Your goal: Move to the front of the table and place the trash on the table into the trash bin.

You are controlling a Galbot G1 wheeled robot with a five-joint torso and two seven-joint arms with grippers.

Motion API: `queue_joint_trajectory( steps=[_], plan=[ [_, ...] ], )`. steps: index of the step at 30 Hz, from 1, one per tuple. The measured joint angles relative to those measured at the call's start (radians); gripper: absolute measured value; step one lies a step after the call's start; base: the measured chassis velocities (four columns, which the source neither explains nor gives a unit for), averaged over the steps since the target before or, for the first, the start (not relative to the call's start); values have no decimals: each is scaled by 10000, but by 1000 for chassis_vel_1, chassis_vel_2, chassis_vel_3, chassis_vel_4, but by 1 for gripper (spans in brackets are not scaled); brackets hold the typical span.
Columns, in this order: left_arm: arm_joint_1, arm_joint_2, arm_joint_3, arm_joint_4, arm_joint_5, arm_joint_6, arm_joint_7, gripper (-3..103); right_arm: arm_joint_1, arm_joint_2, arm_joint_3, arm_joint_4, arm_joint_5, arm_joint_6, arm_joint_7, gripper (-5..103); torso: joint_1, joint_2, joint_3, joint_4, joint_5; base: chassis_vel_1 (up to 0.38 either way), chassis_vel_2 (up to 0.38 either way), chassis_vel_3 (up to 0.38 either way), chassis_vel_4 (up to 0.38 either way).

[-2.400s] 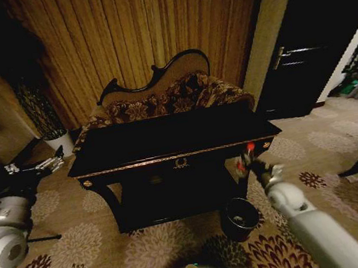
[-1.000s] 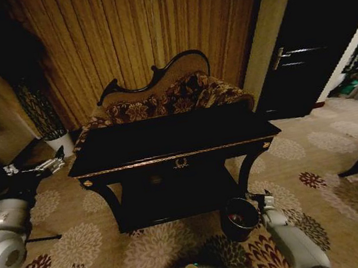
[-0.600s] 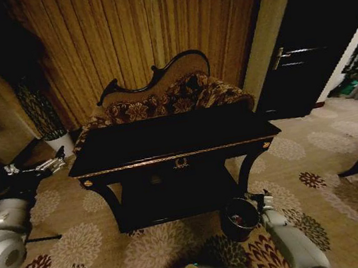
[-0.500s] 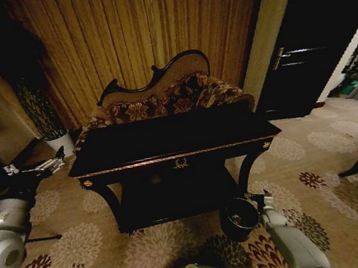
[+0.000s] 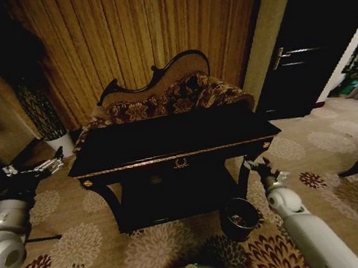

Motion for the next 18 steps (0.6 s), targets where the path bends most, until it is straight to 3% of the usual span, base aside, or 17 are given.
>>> queue_joint_trajectory(
  steps=[5,11,16,18],
  plan=[
    [53,-54,-41,-27,4,0,-37,100,-150,-54,-22,1430,-337,-474,-75,100,0,0,0,3,3,0,0,0,0],
    [63,-191,53,42,33,59,-68,100,-96,-201,-159,3023,-1027,-1689,128,100,0,0,0,3,2,0,0,0,0],
    [46,-206,33,58,135,198,-133,100,-145,-337,-161,3949,-848,-2957,243,100,0,0,0,0,2,0,0,0,0],
    [44,-206,35,49,168,242,-146,100,-145,-342,-172,4005,-817,-3092,259,100,0,0,0,0,2,0,0,0,0]
  ],
)
